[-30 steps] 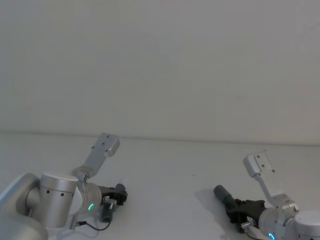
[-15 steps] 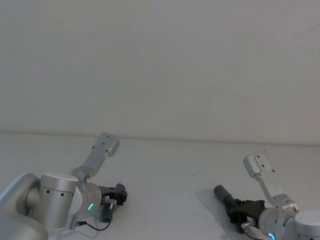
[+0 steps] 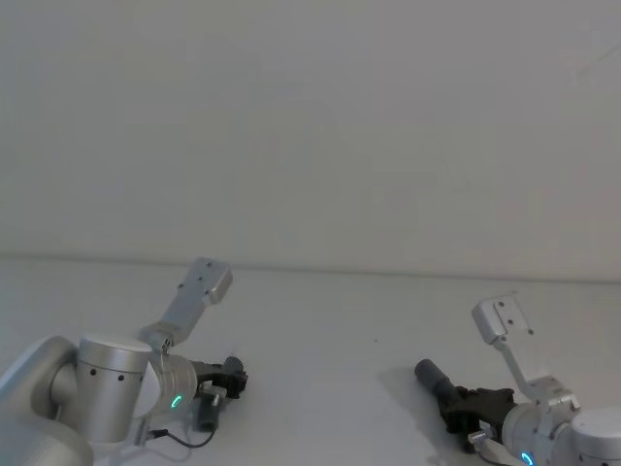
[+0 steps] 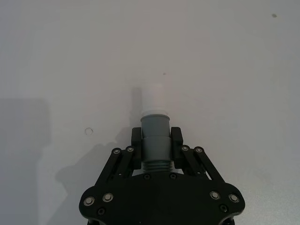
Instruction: Use both hands to pick up one end of the pipe from the table, align the ends, and insert them.
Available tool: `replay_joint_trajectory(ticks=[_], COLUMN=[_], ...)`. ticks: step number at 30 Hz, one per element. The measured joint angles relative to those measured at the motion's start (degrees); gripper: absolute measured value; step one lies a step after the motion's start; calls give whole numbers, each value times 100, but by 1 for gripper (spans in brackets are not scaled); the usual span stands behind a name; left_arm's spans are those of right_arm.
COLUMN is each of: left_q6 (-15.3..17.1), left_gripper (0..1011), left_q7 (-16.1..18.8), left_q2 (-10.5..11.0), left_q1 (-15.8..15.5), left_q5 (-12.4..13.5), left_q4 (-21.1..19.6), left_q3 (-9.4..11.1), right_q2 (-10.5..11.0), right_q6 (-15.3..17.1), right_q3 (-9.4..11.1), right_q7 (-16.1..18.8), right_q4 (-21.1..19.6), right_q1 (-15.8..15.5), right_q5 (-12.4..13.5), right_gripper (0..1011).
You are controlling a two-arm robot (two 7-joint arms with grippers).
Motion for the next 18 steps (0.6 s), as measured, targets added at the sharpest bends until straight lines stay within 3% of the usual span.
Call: replay_joint_trajectory(ticks=[8, 18], left_q6=[-1, -11], left_gripper=[327, 327], left_q7=[-60, -430], left_q2=[-5, 44], left_q1=[-88, -490], left_q5=[57, 276], left_q4=[79, 220], left_q3=[84, 448], right_q2=[0, 0], right_q6=[0, -2], right_q3=[1, 1], right_q7=[0, 0], right_q4=[0, -1], right_q1=[0, 0], right_q5=[0, 1], right_gripper=[226, 226])
